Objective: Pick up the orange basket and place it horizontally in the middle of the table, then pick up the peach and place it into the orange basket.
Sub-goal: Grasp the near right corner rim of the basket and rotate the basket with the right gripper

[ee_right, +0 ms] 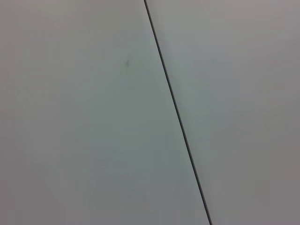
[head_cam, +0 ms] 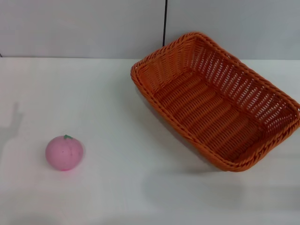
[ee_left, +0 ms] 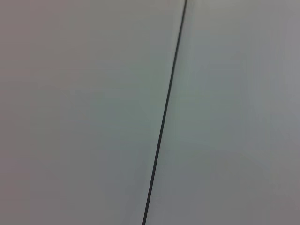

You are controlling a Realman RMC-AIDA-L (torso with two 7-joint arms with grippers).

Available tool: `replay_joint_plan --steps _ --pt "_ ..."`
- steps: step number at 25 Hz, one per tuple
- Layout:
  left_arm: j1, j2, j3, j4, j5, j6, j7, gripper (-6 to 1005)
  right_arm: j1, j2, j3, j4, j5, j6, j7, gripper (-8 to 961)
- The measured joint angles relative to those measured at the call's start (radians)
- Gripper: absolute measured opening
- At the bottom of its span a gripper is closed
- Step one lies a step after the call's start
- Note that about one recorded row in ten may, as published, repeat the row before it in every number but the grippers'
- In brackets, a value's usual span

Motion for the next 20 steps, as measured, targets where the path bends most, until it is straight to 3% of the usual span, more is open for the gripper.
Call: replay_joint_plan --steps 8,14,20 --pt "-0.007 0.004 0.009 0.013 0.008 0.004 0.002 810 -0.012 -0.010 -0.026 -0.054 -0.077 0.010 0.124 602" --pt "-0.013 0.006 0.010 0.017 0.009 0.016 0.003 807 -0.069 -0.009 -0.025 -0.383 -0.234 0.017 0.560 592" --pt "-0.025 0.006 0.010 0.021 0.011 0.030 -0.002 805 -0.071 -0.021 -0.018 -0.885 -0.521 0.055 1.097 583"
